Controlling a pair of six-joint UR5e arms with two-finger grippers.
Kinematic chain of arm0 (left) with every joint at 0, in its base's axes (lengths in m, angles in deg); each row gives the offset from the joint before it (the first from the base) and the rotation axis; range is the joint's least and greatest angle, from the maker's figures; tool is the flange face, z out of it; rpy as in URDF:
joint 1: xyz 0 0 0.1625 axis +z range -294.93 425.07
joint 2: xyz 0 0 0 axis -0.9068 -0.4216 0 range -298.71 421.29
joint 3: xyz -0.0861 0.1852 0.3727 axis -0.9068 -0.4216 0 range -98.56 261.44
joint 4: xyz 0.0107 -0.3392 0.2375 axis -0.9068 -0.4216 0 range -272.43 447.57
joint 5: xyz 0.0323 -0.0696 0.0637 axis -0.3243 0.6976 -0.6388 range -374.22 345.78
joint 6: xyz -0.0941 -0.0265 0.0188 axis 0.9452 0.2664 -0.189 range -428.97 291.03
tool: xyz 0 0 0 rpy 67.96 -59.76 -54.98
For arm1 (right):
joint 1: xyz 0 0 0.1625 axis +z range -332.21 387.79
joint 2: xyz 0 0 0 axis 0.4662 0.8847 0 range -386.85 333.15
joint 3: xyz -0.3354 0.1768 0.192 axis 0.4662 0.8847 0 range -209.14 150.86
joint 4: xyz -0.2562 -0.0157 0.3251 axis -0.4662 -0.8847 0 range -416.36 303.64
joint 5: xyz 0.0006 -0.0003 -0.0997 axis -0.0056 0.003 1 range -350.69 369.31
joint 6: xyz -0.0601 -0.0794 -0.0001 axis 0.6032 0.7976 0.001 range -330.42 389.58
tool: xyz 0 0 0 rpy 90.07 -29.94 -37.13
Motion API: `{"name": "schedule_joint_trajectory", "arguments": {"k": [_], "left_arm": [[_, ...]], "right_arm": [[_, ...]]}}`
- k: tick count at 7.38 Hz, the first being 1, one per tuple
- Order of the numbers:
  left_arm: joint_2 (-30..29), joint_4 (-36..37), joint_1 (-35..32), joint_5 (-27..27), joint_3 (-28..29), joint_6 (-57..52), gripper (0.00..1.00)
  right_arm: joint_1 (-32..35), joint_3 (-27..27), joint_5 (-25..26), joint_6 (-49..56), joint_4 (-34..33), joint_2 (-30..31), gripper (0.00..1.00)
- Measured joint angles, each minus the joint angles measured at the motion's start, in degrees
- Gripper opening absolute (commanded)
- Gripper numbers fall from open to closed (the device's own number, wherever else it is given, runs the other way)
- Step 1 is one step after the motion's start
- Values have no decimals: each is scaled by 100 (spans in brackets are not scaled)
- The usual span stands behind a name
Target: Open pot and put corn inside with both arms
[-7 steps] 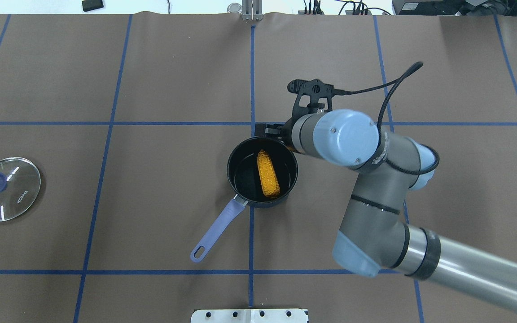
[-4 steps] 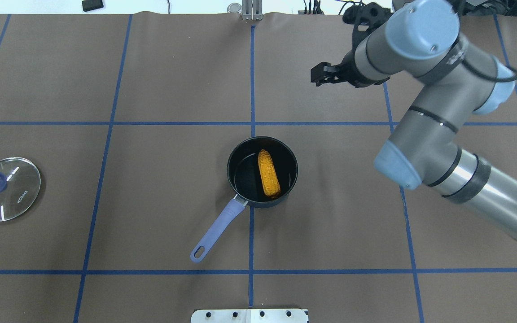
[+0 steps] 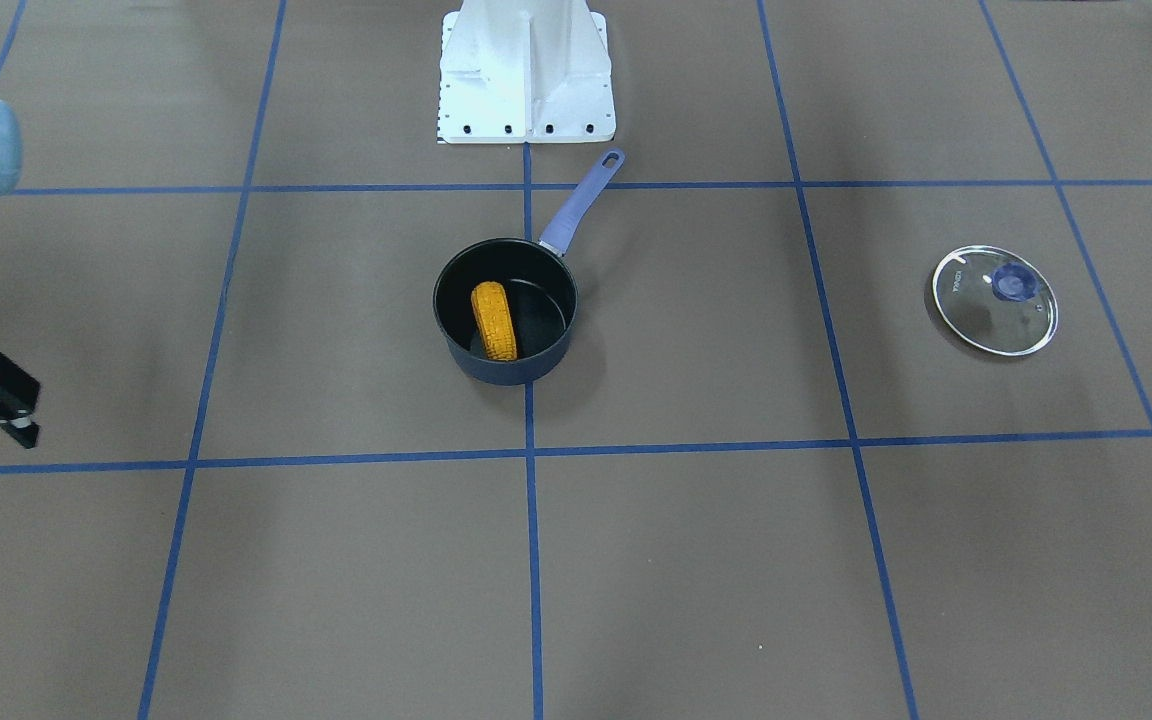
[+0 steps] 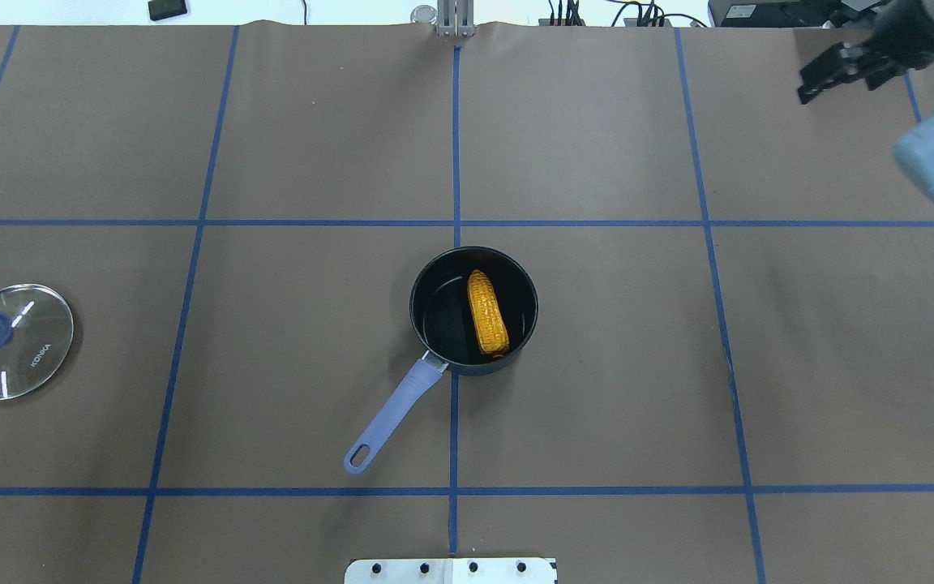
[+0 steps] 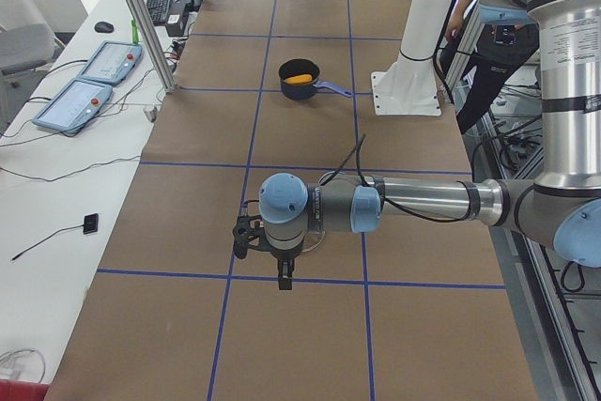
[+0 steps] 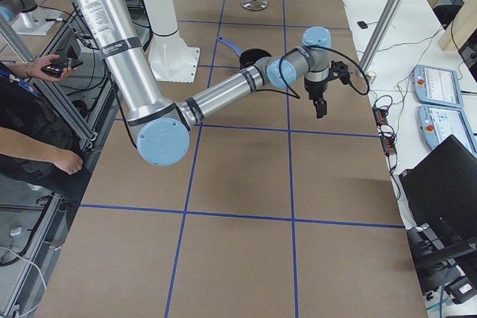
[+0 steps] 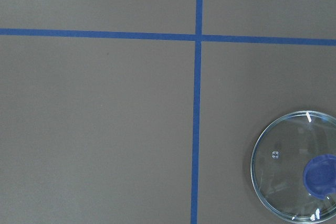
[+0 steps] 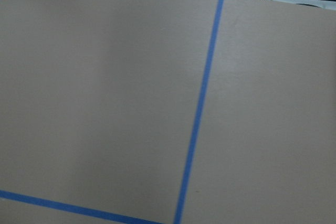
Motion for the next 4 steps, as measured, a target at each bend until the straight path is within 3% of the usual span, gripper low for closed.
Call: {"name": "schedule_joint_trajectory", "arguments": {"k": [4], "left_arm": [[40, -284, 0, 8, -29, -6, 98]], "right_arm": [[1437, 31, -301, 2037, 17, 1615, 100]]}}
